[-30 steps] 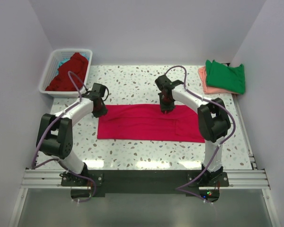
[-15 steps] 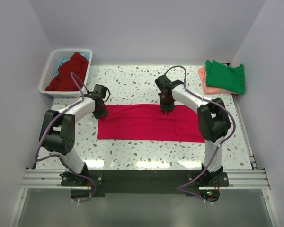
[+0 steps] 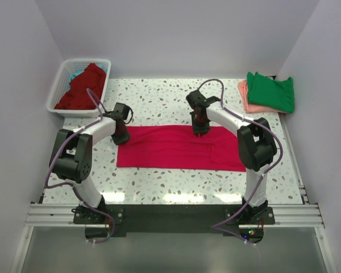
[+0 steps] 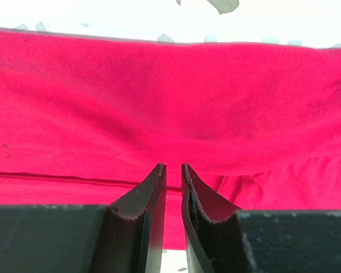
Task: Fold and stack the t-shirts
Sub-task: Fold the tshirt
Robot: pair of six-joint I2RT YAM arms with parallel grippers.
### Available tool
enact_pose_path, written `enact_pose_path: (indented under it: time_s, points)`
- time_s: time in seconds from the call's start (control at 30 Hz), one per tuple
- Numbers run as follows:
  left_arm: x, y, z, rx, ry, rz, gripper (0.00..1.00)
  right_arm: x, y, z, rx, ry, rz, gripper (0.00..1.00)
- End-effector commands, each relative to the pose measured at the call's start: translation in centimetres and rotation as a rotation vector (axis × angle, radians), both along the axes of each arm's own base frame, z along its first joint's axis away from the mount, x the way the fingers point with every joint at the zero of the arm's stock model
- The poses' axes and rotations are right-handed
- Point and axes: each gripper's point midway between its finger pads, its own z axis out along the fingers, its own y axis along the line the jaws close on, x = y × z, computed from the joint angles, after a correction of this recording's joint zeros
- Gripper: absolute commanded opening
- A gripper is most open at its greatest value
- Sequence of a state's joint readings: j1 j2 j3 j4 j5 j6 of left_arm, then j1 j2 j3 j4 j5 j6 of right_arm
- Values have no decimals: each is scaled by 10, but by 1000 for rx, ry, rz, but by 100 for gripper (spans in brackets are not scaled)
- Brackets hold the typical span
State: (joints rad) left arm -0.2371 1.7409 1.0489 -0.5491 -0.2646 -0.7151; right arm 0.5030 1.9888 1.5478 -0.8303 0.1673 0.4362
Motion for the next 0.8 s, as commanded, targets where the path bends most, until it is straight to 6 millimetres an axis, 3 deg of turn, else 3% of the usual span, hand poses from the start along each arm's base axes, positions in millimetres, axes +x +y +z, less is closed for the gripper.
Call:
enact_pose_path:
  time_s: [0.0, 0.33, 0.77]
  points:
    - [1, -2, -1, -6, -3, 5, 25, 1, -3, 13, -8, -33, -1, 21]
    - [8, 7, 18, 42, -51, 15, 6, 0, -3, 13, 1, -28, -9, 20]
    - [11, 24, 43, 124, -101, 48, 6, 0, 3, 11, 16, -23, -5, 20]
